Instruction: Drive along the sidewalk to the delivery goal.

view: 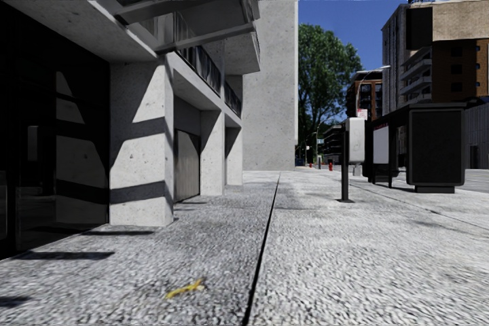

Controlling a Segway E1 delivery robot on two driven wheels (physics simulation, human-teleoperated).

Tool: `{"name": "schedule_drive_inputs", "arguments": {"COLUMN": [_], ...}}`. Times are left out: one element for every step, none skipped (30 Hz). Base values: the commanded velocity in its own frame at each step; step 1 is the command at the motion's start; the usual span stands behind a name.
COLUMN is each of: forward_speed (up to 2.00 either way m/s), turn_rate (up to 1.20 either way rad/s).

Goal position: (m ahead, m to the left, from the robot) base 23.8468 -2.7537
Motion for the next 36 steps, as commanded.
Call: {"name": "schedule_drive_inputs", "arguments": {"forward_speed": [2.0,2.0,2.0,2.0,2.0,2.0,2.0,2.0,2.0,2.0,2.0,2.0,2.0,2.0,2.0,2.0,2.0,2.0,2.0,2.0,2.0,2.0,2.0,2.0,2.0,2.0,2.0,2.0,2.0,2.0,2.0,2.0,2.0,2.0,2.0,2.0], "turn_rate": [-0.33,-0.33,-0.33,-0.33,-0.32,-0.11,-0.11,0.0,0.0,0.0,0.0,0.0,0.0,-0.12,-0.12,-0.27,-0.32,-0.32,-0.33,-0.33,-0.33,-0.33,-0.33,-0.33,-0.33,-0.33,-0.33,-0.33,-0.33,-0.32,-0.32,-0.09,0.0,0.0,0.0,0.0]}}
